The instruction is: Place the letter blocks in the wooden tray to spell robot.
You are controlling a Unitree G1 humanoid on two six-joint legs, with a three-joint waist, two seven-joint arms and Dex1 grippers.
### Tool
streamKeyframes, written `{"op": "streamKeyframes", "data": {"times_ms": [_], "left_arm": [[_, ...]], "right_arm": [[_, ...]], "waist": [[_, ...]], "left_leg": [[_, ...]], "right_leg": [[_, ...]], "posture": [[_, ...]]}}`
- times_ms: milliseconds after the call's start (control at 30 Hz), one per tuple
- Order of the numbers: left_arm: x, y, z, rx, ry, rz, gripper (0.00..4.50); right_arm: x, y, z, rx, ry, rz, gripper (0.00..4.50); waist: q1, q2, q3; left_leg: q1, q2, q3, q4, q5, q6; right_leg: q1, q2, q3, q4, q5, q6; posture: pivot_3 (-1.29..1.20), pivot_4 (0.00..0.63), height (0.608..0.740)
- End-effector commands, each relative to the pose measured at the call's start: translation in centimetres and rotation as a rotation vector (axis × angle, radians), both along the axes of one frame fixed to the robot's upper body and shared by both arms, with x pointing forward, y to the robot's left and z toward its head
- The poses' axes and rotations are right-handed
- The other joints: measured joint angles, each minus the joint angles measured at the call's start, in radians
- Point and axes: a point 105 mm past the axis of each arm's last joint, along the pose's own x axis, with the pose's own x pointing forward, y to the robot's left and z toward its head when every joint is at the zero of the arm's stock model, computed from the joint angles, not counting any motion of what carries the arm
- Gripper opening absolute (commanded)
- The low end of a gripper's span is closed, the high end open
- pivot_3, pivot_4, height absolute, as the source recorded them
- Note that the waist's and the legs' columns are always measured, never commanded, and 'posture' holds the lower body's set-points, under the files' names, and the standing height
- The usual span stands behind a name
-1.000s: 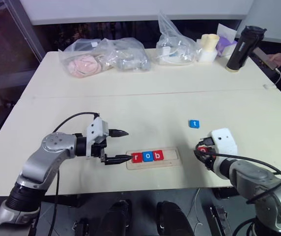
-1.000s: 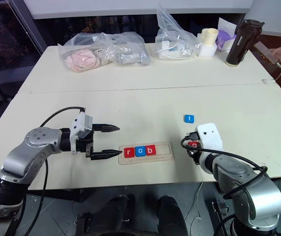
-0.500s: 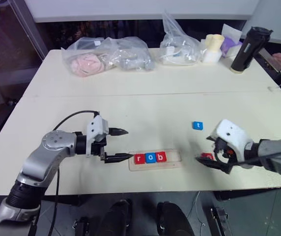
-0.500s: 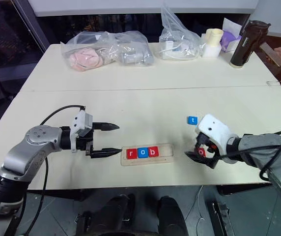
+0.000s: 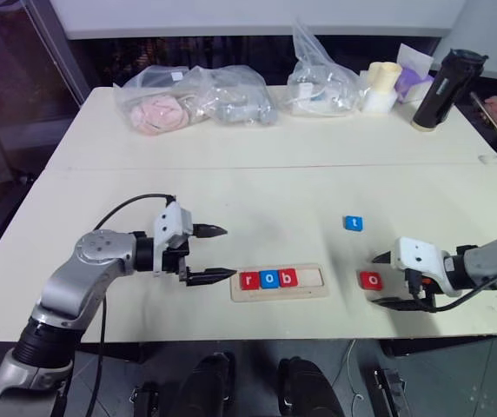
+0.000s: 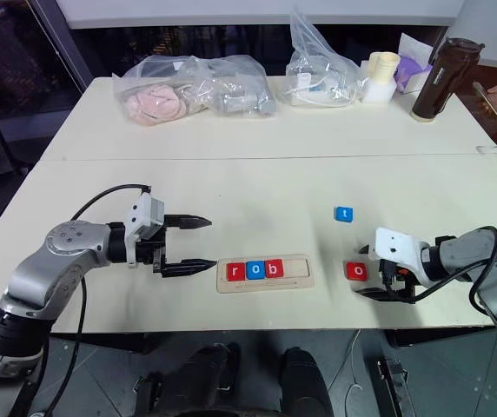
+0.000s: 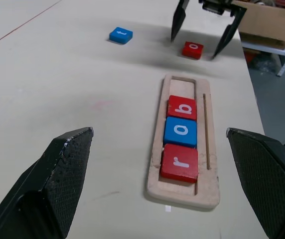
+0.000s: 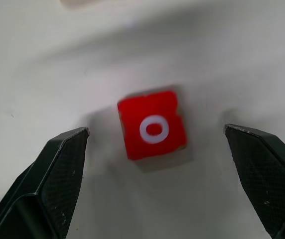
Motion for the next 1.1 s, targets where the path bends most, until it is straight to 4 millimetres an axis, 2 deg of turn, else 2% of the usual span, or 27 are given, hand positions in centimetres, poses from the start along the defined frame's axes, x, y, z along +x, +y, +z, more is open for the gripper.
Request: {"op": "streamKeyframes", "data": {"times_ms": [33,133,200,267,400,700,1100], "left_arm": [[-0.3,0.1,1.0,-0.009,-0.047,-0.003,4.5],[-0.3,0.1,1.0,-0.008,-0.047,-0.001,4.5],[-0.3,0.1,1.0,-0.007,-0.047,0.001,4.5],[-0.3,0.1,1.0,-0.007,-0.047,0.002,4.5],[-0.3,0.1,1.0,-0.007,-0.046,0.002,4.5],[-0.3,0.0,1.0,-0.009,-0.046,-0.001,4.5],[-0.5,0.1,1.1,-0.012,-0.048,0.014,4.5]], "right_arm": [[0.3,-0.1,0.1,-0.005,-0.016,0.013,4.47],[0.4,-0.2,-0.5,0.0,-0.004,0.005,4.47],[0.4,0.0,-0.6,0.008,0.0,0.005,3.94],[0.4,0.4,-0.3,0.017,-0.003,0.02,3.18],[0.3,1.3,0.2,0.029,-0.018,0.048,1.12],[0.8,5.7,3.0,0.055,-0.105,0.184,1.12],[0.3,9.6,2.2,0.084,-0.079,0.288,1.12]], "waist": [[0.0,0.0,0.0],[0.0,0.0,0.0],[-0.001,0.0,0.0],[-0.003,0.0,0.0],[-0.001,0.0,0.0],[0.0,0.0,0.0],[-0.001,0.0,0.0]], "left_leg": [[0.0,0.0,0.0,0.0,0.0,0.0],[0.001,0.0,0.0,0.0,-0.001,-0.001],[0.001,0.0,0.0,0.0,-0.001,-0.001],[0.002,0.0,0.0,0.0,-0.001,-0.001],[0.002,0.0,0.0,0.001,-0.001,-0.001],[0.001,0.0,0.0,0.001,0.0,-0.001],[0.001,0.0,0.0,0.001,0.0,-0.001]], "right_leg": [[0.0,0.0,0.0,0.0,0.0,0.0],[0.001,0.0,0.0,0.001,0.0,0.0],[0.001,0.0,0.0,0.001,0.0,0.0],[0.001,0.0,0.0,0.001,0.0,0.0],[0.001,0.0,0.0,0.003,0.0,0.0],[-0.001,0.0,0.001,0.003,0.0,0.0],[-0.001,0.0,0.001,0.003,0.0,0.0]], "posture": [[0.0,0.15,0.738],[0.0,0.15,0.738],[0.0,0.15,0.738],[0.0,0.15,0.738],[0.0,0.15,0.738],[0.0,0.15,0.738],[0.0,0.15,0.738]]}}
